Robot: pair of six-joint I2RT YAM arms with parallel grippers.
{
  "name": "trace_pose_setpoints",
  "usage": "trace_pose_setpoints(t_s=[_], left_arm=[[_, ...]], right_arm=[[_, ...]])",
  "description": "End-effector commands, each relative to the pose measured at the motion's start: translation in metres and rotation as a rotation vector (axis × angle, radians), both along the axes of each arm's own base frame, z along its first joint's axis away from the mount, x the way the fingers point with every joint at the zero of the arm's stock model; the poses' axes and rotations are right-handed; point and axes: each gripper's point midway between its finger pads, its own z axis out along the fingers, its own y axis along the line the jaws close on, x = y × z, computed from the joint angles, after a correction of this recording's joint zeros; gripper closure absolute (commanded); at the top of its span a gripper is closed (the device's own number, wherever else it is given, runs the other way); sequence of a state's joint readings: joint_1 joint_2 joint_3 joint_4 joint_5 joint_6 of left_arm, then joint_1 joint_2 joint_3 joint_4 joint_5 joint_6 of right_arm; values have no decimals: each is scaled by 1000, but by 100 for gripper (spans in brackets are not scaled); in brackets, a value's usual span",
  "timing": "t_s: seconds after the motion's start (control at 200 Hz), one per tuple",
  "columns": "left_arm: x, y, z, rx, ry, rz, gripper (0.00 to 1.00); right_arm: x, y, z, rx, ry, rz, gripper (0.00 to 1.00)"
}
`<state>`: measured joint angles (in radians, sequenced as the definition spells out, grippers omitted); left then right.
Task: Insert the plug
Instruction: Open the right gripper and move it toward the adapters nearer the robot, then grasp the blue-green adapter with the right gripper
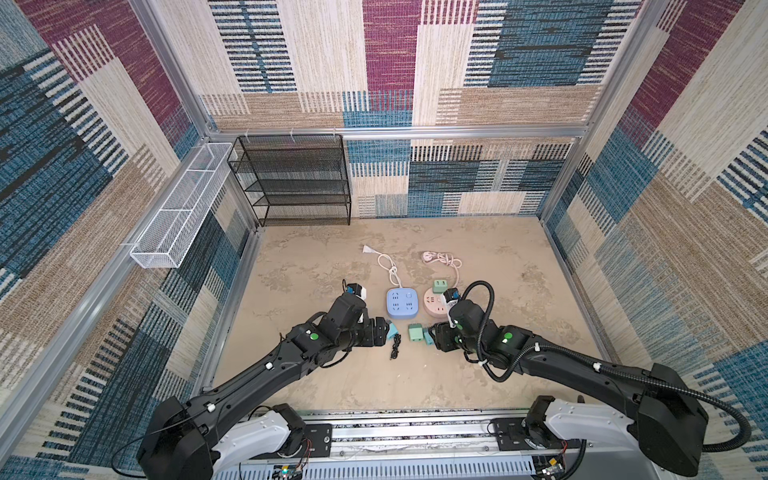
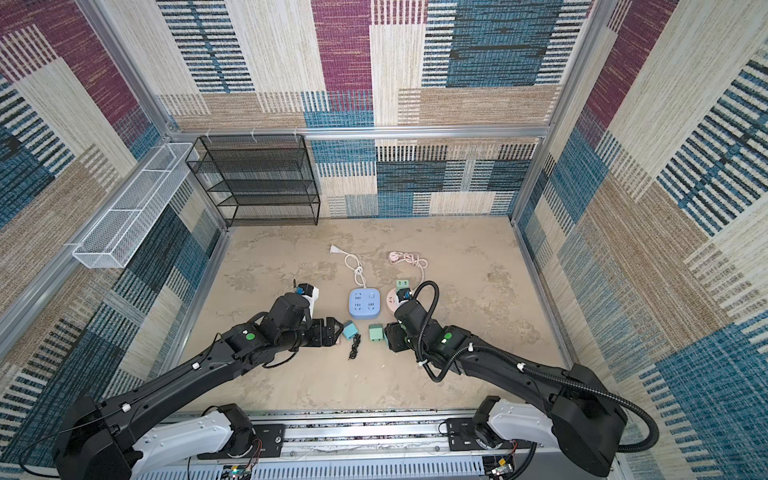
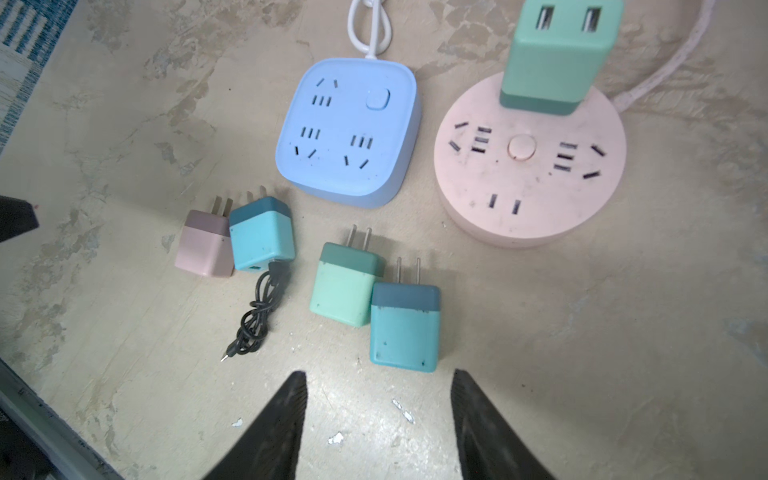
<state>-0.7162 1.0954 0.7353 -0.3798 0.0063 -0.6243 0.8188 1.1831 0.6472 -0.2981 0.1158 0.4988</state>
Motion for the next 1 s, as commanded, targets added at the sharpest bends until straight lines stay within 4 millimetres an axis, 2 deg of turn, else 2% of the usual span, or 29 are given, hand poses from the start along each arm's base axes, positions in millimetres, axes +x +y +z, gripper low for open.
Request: trace_pose_setpoints(t_s=[0.0,0.15,0.546,0.992], left_arm=[[4,-4,3,-22,-18,1,10],[5,-4,0,-19,-18,1,10],[9,-13,-7,-37,3,-1,11],[10,-16,-1,-41,-1,-15,11]], right_arm=[[5,3,-3,-4,-2,-15,42],[7,2,-21,-64,42,-24,43],[7,15,-39,-46,80,8,47],[7,12,-58,-101,122,-3,52]])
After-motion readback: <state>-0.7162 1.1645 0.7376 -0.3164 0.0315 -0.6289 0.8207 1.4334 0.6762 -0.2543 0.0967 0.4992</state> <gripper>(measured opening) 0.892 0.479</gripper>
